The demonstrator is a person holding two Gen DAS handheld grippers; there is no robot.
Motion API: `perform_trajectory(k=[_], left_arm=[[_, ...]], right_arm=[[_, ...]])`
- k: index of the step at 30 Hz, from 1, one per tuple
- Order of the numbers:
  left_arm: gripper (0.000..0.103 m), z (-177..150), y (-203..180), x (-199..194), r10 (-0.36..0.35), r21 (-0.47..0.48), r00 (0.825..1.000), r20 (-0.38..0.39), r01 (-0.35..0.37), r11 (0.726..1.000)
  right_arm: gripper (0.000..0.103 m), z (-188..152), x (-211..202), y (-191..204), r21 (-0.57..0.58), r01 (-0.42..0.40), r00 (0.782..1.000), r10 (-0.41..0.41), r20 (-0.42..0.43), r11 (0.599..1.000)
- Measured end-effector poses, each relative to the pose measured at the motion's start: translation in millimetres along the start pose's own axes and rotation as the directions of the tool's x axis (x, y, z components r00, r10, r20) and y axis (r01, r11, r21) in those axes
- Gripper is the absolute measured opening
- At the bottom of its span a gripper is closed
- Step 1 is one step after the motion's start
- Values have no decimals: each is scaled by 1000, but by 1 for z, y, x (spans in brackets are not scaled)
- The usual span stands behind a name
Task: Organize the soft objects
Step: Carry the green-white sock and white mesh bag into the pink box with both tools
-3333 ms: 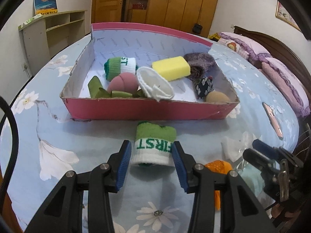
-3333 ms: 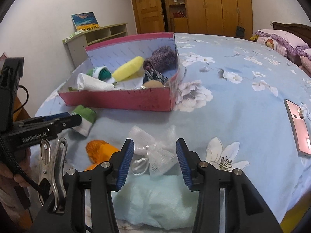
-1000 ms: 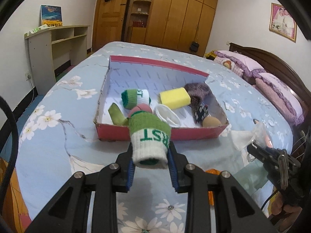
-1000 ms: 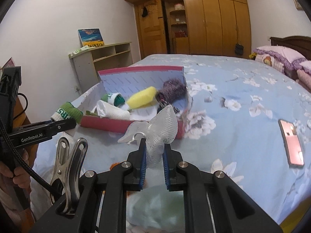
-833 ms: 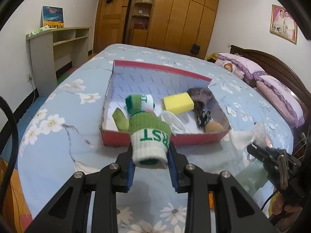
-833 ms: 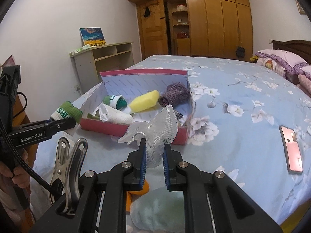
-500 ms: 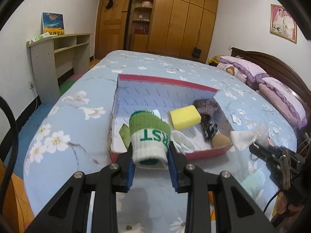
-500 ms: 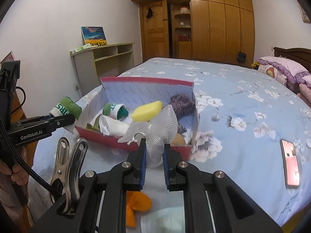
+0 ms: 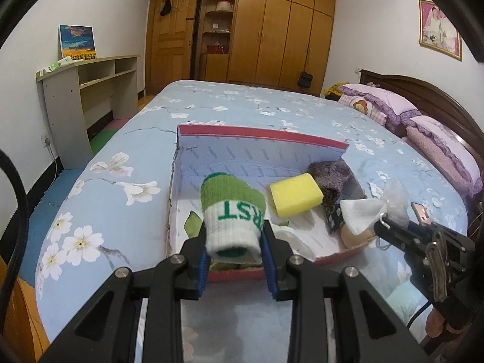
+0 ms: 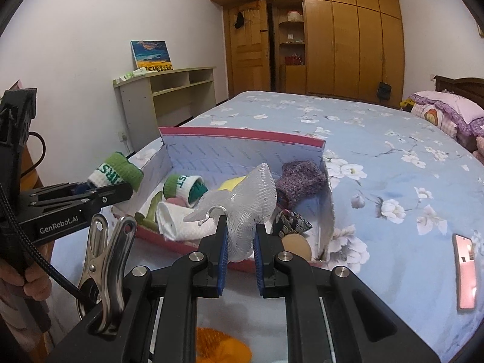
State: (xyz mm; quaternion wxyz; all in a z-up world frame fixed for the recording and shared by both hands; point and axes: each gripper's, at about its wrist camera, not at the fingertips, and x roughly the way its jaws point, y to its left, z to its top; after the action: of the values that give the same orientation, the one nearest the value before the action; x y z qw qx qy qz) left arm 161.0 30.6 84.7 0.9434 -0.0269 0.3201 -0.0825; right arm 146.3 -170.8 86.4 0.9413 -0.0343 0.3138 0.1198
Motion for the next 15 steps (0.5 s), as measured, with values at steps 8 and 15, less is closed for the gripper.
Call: perform_trajectory(k=[8,15], left_arm=[[31,0,4,24,12,-12,1000,-28,-12,1000],[31,-5,5,43,20,-16,997,-70,-21,1000]], right_arm=[[16,1,20,2,8,-9,1000,10,-13,1000],[16,-5,36,-3,27,-14,999,15,-40,1000]])
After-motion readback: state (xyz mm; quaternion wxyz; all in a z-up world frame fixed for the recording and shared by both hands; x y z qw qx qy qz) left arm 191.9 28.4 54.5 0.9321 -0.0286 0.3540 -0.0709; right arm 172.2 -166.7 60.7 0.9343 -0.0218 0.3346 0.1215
